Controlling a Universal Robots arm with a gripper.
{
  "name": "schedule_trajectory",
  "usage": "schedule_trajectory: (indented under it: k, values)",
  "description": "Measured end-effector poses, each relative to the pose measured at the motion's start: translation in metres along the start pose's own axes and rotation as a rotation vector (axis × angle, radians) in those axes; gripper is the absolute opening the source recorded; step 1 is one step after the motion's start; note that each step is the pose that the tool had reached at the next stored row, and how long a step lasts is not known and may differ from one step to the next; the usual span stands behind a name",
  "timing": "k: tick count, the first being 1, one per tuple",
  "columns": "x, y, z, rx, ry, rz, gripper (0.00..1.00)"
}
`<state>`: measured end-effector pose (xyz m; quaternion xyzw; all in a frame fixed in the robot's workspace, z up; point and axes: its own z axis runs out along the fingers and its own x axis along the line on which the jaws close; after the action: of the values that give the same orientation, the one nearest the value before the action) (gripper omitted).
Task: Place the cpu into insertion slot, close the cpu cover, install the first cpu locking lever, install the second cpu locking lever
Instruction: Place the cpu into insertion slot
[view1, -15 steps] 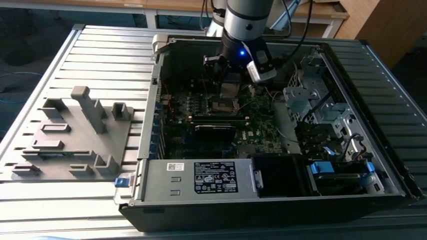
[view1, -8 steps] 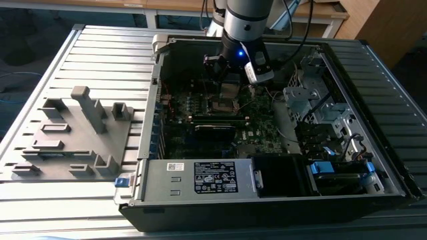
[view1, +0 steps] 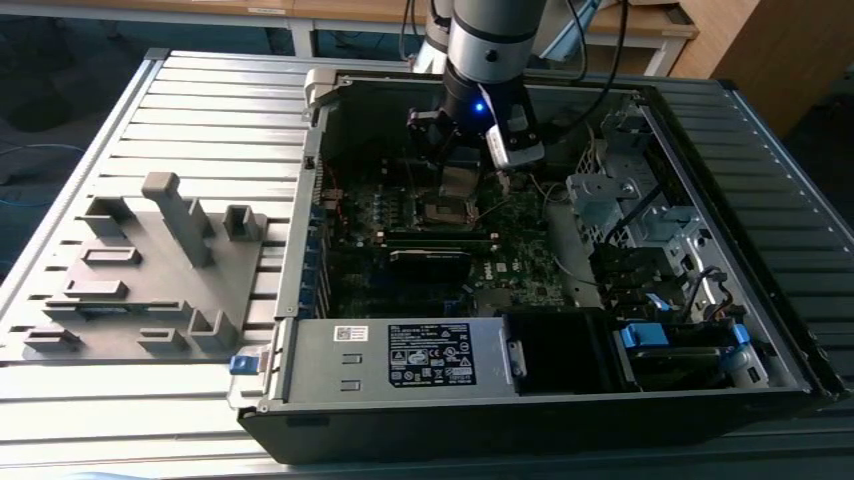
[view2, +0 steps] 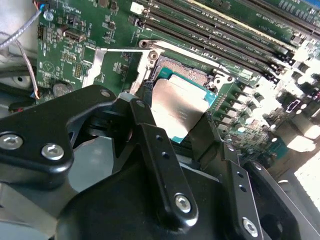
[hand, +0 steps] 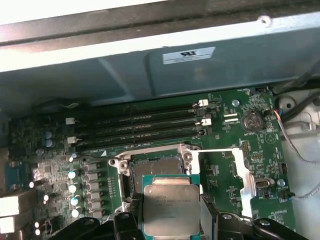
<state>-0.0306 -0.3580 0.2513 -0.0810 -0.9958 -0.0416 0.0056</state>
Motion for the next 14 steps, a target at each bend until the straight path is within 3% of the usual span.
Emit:
schedule_trajectory:
  k: [4,14]
  values:
    - [0.0,0.0,0.0002,-0.0005,-0.002,0.024,0.54]
    - [0.0,0.0,0.0004,-0.0008,-0.0031,0.037,0.54]
